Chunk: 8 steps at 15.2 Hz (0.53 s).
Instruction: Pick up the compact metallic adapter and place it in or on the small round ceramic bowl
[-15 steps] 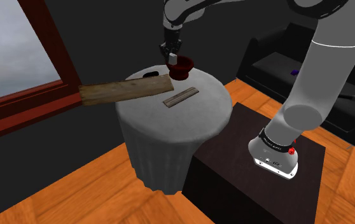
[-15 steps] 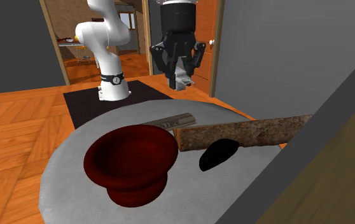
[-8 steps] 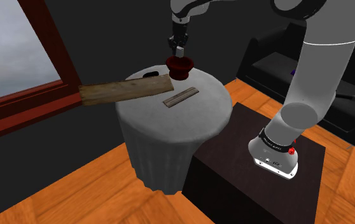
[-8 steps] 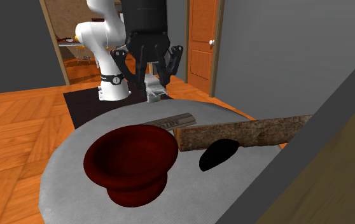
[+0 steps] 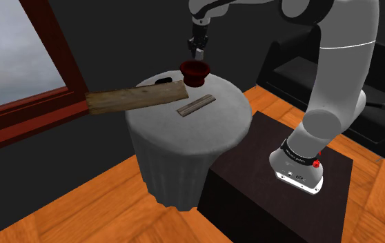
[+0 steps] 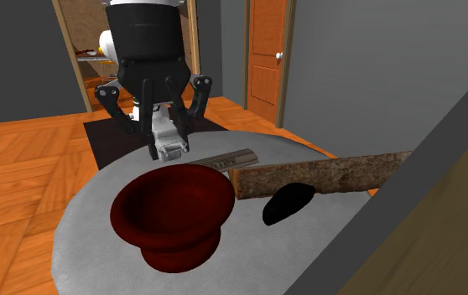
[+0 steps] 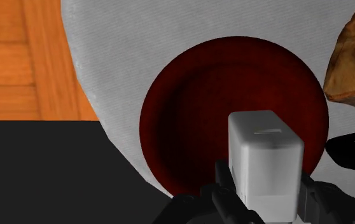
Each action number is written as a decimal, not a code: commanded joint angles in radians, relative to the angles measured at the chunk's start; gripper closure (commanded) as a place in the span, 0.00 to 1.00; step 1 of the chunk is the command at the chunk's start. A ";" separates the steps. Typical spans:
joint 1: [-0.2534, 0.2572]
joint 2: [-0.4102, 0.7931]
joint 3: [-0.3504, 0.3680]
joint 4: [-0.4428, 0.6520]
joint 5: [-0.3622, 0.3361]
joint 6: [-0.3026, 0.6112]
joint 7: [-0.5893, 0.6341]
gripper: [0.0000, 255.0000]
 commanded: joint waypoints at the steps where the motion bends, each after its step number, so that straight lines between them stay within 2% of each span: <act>1: -0.001 0.007 0.000 -0.018 0.001 0.025 -0.002 1.00; 8: -0.001 0.044 0.002 -0.057 0.004 0.101 -0.006 1.00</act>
